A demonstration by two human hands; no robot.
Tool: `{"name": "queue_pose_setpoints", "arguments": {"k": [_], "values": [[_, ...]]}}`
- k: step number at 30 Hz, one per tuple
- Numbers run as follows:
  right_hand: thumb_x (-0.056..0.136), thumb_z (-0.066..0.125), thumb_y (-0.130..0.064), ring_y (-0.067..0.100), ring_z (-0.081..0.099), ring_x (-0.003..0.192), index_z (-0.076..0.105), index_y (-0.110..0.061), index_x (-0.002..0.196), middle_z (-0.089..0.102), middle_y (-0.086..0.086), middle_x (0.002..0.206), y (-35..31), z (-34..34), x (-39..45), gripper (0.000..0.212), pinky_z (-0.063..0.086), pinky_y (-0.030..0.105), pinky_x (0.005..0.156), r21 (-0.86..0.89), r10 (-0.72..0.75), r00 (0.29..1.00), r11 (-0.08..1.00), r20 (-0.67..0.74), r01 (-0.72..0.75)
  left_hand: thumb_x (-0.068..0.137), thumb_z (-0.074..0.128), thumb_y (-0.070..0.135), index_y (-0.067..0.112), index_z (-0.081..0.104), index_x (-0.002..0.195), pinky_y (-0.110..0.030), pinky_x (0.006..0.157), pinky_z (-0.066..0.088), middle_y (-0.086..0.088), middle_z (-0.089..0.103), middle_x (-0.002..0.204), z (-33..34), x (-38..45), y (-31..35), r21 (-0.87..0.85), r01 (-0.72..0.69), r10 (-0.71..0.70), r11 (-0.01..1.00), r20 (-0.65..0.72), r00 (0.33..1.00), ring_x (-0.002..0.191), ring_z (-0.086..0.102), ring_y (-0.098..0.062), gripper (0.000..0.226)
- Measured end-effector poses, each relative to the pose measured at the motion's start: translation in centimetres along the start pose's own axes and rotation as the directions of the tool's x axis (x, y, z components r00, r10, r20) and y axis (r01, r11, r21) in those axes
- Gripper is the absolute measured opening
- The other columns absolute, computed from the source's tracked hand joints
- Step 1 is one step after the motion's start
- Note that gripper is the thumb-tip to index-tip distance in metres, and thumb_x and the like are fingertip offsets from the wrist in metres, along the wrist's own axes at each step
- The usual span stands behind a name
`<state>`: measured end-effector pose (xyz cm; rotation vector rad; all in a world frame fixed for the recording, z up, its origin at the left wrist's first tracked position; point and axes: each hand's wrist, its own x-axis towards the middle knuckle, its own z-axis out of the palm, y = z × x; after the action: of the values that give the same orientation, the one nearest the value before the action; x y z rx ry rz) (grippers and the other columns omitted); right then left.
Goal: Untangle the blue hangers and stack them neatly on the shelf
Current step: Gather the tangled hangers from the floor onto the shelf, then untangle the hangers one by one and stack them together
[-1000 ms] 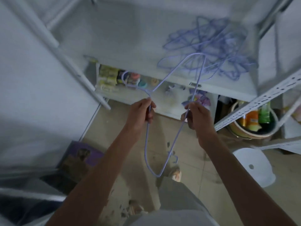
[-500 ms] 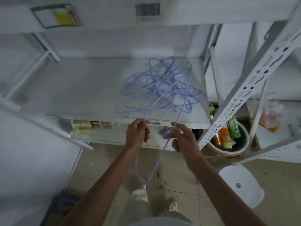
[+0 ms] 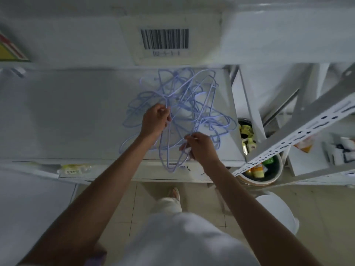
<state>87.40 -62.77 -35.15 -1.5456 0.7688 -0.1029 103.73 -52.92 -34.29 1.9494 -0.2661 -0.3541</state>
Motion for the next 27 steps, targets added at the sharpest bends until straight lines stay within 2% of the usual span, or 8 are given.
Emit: {"name": "queue_pose_setpoints", "arguments": {"k": [3,6,12,16,19,23,25,27], "values": [[0.098,0.055,-0.013,0.015,0.056,0.041,0.067,-0.01,0.08,0.076,0.006,0.07,-0.9,0.9,3.8,0.022,0.047,0.025,0.048,-0.095,0.022,0.997,0.995,-0.08,-0.029,0.09,0.062,0.027,0.016,0.064,0.114,-0.042,0.072,0.06,-0.007,0.074,0.077,-0.6,3.2,-0.5,0.26,-0.066,0.022,0.963,0.168,0.985,0.073,0.073,-0.032,0.026],[0.097,0.055,-0.019,0.028,0.065,0.056,0.067,-0.006,0.076,0.073,0.017,0.074,-0.5,2.2,6.0,0.028,0.053,0.039,0.061,-0.182,0.044,0.988,0.981,-0.151,-0.072,0.087,0.063,0.029,0.018,0.061,0.124,-0.045,0.08,0.059,-0.007,0.076,0.088,-1.0,4.7,-1.6,0.484,-0.17,0.037,0.858,0.272,0.962,0.085,0.074,-0.03,0.039],[0.095,0.06,-0.038,0.029,0.055,0.072,0.048,-0.017,0.055,0.051,0.003,0.059,0.3,1.9,6.5,0.047,0.036,0.03,0.065,-0.495,0.042,0.995,0.865,-0.092,-0.083,0.093,0.059,0.023,0.017,0.068,0.124,-0.042,0.089,0.056,-0.007,0.075,0.117,-1.1,3.7,-3.2,0.568,-0.232,0.146,0.79,0.193,0.97,0.107,0.071,-0.028,0.033],[0.091,0.061,-0.032,0.025,0.053,0.065,0.046,-0.019,0.052,0.05,0.001,0.056,-0.5,0.4,5.1,0.043,0.036,0.029,0.063,-0.483,-0.075,0.986,0.875,-0.146,-0.004,0.096,0.058,0.026,0.021,0.069,0.119,-0.037,0.089,0.055,-0.001,0.074,0.119,-1.1,0.9,-2.9,0.56,-0.185,0.167,0.808,0.084,0.982,0.106,0.07,-0.022,0.026],[0.092,0.057,-0.029,0.025,0.062,0.067,0.06,-0.019,0.065,0.065,0.002,0.063,-0.5,-0.3,1.6,0.029,0.043,0.031,0.06,-0.478,-0.182,0.98,0.869,-0.078,0.124,0.096,0.06,0.023,0.022,0.07,0.118,-0.036,0.087,0.055,0.001,0.073,0.118,-1.4,-4.1,-3.0,0.542,-0.171,0.208,0.823,-0.007,0.978,0.104,0.071,-0.021,0.025],[0.094,0.055,-0.025,0.023,0.069,0.09,0.076,-0.024,0.1,0.077,-0.002,0.095,1.6,-1.4,-3.2,0.023,0.055,0.036,0.074,-0.512,-0.317,0.947,0.807,0.047,0.295,0.094,0.063,0.025,0.026,0.068,0.121,-0.038,0.088,0.055,0.001,0.071,0.118,-0.4,-11.9,-3.6,0.563,-0.152,0.232,0.812,-0.073,0.97,0.107,0.067,-0.023,0.028],[0.094,0.056,-0.02,0.019,0.065,0.103,0.075,-0.024,0.107,0.072,-0.006,0.108,3.3,-2.3,-5.2,0.024,0.054,0.034,0.078,-0.554,-0.496,0.862,0.69,0.107,0.466,0.093,0.065,0.025,0.024,0.067,0.123,-0.041,0.085,0.058,0.001,0.069,0.121,0.4,-16.4,-4.5,0.609,-0.178,0.289,0.773,-0.088,0.953,0.11,0.066,-0.025,0.03],[0.092,0.058,-0.015,0.018,0.059,0.113,0.072,-0.02,0.112,0.067,-0.006,0.114,4.9,-3.2,-6.8,0.026,0.052,0.032,0.075,-0.589,-0.613,0.77,0.56,0.179,0.583,0.094,0.064,0.027,0.023,0.065,0.129,-0.042,0.091,0.057,0.001,0.064,0.134,0.5,-20.3,-5.6,0.665,-0.192,0.288,0.722,-0.037,0.957,0.123,0.06,-0.024,0.035]]}}
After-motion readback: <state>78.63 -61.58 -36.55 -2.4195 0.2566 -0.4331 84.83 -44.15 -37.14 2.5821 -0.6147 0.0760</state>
